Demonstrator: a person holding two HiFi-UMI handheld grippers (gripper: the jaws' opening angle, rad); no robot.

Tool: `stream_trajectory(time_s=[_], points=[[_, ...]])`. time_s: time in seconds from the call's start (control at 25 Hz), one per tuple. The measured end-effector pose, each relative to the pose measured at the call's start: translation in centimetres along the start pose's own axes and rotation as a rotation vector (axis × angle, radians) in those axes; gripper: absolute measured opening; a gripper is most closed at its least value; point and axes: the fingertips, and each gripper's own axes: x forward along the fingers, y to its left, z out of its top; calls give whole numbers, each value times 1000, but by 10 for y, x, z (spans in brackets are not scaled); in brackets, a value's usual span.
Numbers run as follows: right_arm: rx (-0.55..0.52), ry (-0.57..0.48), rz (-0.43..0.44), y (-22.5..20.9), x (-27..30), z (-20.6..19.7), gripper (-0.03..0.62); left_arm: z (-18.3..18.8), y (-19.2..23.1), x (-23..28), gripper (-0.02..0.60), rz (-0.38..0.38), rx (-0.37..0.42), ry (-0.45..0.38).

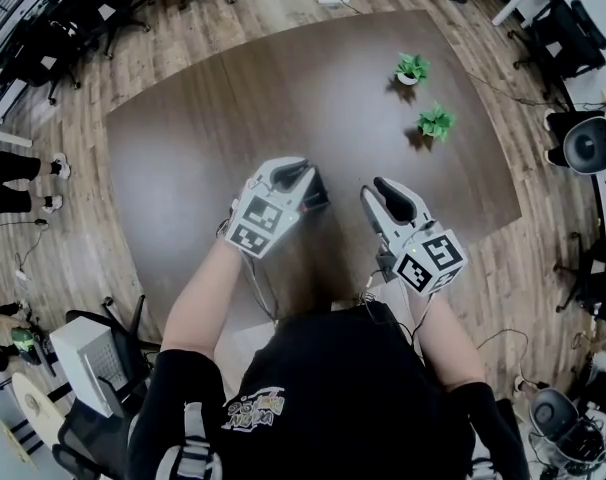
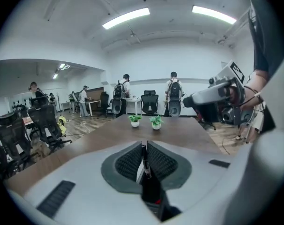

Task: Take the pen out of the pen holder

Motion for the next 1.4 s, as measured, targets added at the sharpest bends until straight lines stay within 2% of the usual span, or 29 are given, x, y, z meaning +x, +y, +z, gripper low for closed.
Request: stream_trajectory(time_s=[0.08, 0.12, 0.32, 0.56, 0.76, 1.04, 1.4], points=[[-11, -2, 8, 3, -1, 2, 27, 8, 4, -8, 34, 22, -27, -37], [-20, -3, 14, 5, -2, 3, 6, 12, 5, -13, 34, 32, -44, -56], [-45, -6, 50, 14, -1, 9, 5, 35, 12, -37, 34, 77, -121, -128], [-80, -14, 100, 23, -7, 20, 5, 54, 13, -65, 32, 163, -134, -178], [-106, -21, 175, 31, -21, 30, 5, 73, 1, -91, 32, 268, -140, -212], [-146, -36, 276, 43, -52, 41, 5, 95, -34, -129, 32, 399, -154, -246], [-177, -48, 402, 55, -114, 40, 5, 100, -115, -167, 32, 564, -203, -238]])
